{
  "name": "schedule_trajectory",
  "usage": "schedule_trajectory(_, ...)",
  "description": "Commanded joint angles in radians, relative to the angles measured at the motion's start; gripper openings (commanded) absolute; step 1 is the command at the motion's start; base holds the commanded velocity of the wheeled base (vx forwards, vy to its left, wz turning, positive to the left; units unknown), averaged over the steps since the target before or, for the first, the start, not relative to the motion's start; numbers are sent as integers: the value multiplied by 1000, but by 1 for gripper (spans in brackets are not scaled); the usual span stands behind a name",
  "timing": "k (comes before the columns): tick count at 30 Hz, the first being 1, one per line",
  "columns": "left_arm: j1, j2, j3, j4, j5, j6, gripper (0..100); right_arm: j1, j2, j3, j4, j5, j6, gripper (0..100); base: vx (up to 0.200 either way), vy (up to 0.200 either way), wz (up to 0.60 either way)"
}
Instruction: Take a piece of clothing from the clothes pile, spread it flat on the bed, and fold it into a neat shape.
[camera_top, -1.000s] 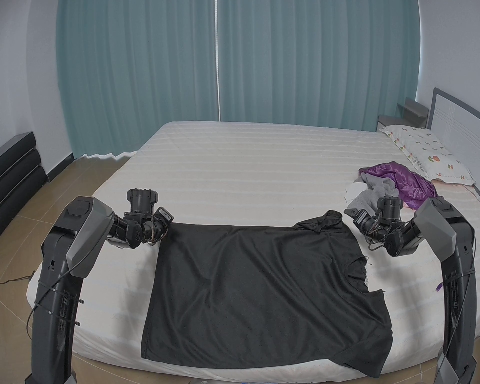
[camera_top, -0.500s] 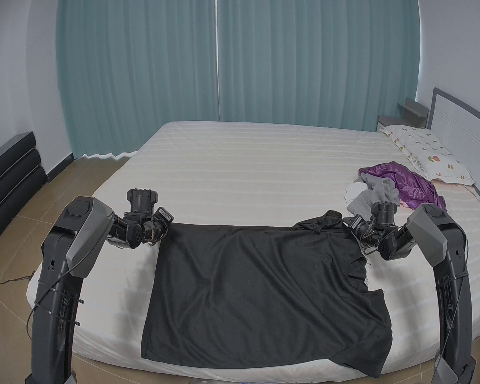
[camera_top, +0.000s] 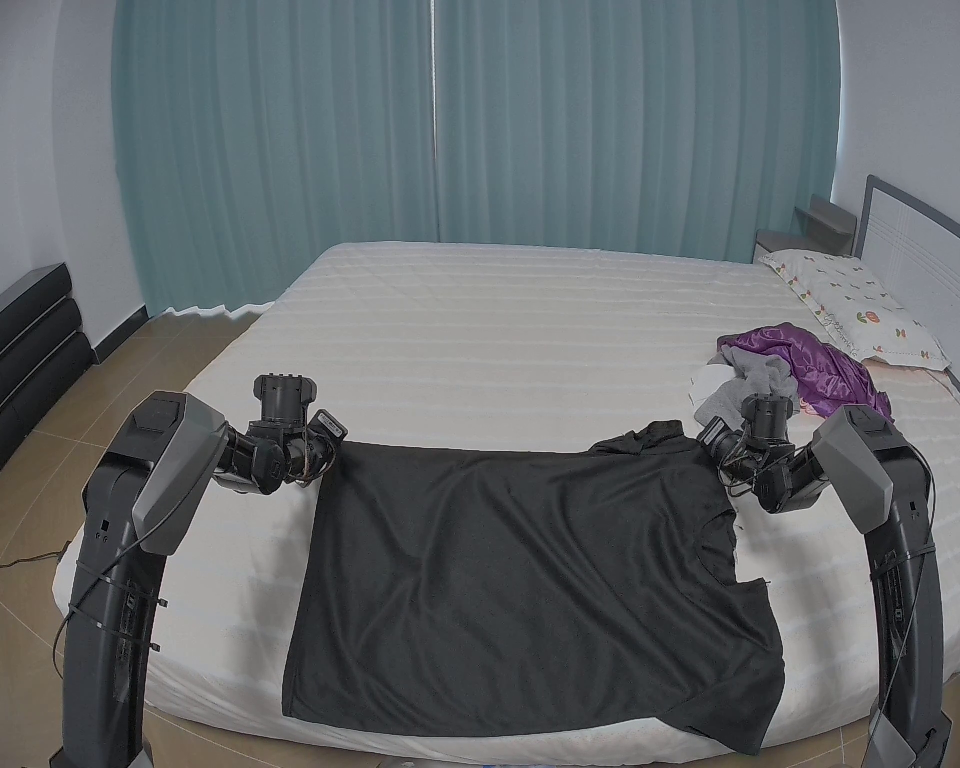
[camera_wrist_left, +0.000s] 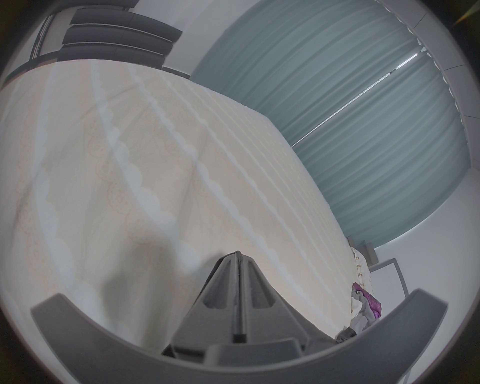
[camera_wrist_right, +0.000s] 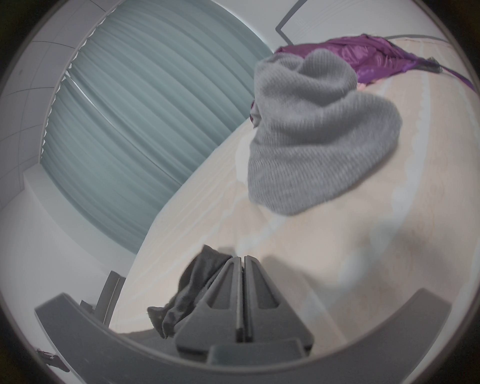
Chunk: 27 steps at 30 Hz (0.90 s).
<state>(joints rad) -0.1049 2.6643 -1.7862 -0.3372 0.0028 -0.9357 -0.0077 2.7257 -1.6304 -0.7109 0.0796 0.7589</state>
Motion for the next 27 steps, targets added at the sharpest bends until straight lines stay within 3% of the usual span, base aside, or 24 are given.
schedule_trajectory(1, 1, -4, -12, -16, 5, 0, 0, -11, -11, -48, -2, -27, 0, 0, 0, 0, 0)
schedule_trajectory(10, 4, -4, -15, -135, 49, 0, 0, -15, -23, -77, -75, -67, -29, 0, 0, 0, 0)
schedule_trajectory(27, 36, 2, -27, -195, 74, 0, 0, 18, -1, -164, -139, -87, -121, 0, 0, 0, 0)
